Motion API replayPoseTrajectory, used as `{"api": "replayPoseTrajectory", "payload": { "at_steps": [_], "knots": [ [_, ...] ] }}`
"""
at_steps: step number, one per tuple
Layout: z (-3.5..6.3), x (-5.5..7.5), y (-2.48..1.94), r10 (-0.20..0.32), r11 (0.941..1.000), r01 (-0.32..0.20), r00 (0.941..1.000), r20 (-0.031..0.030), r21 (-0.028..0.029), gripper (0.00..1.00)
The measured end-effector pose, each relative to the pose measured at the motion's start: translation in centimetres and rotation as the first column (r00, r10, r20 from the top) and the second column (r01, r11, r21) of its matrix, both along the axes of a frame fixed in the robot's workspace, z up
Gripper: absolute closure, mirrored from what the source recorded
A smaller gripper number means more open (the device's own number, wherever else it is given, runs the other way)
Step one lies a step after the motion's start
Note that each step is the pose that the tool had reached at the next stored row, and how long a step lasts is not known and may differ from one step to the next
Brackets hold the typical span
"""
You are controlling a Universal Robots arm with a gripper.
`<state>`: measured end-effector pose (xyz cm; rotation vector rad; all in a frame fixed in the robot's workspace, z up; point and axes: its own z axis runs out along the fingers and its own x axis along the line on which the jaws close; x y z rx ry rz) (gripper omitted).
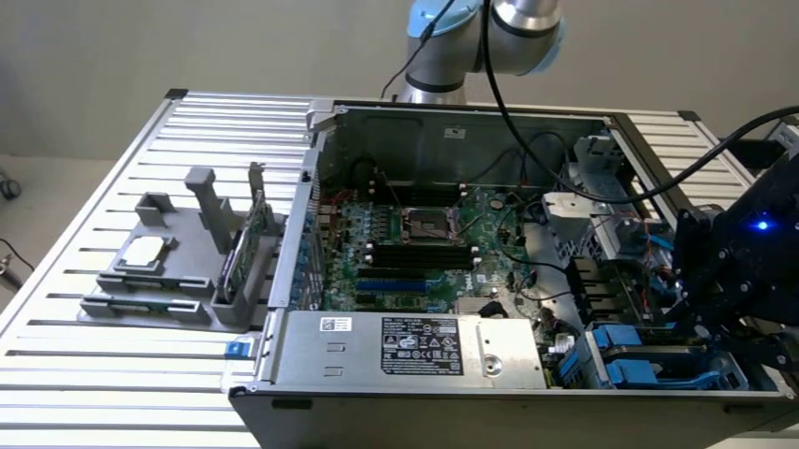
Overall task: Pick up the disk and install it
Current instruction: 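Insert the first disk wire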
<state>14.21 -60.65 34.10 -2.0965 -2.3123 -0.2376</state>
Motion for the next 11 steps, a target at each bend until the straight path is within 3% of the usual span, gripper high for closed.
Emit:
{"api": "replayPoseTrajectory", "payload": {
  "at_steps": [5,11],
  "knots": [
    [-0.06,0.0,0.02,-0.012,0.9999,0.012,0.9999,-0.0116,-0.0019,0.82],
    [-0.13,0.1,0.15,-0.022,0.9998,0.022,0.9996,-0.0153,-0.0023,0.82]
  ]
}}
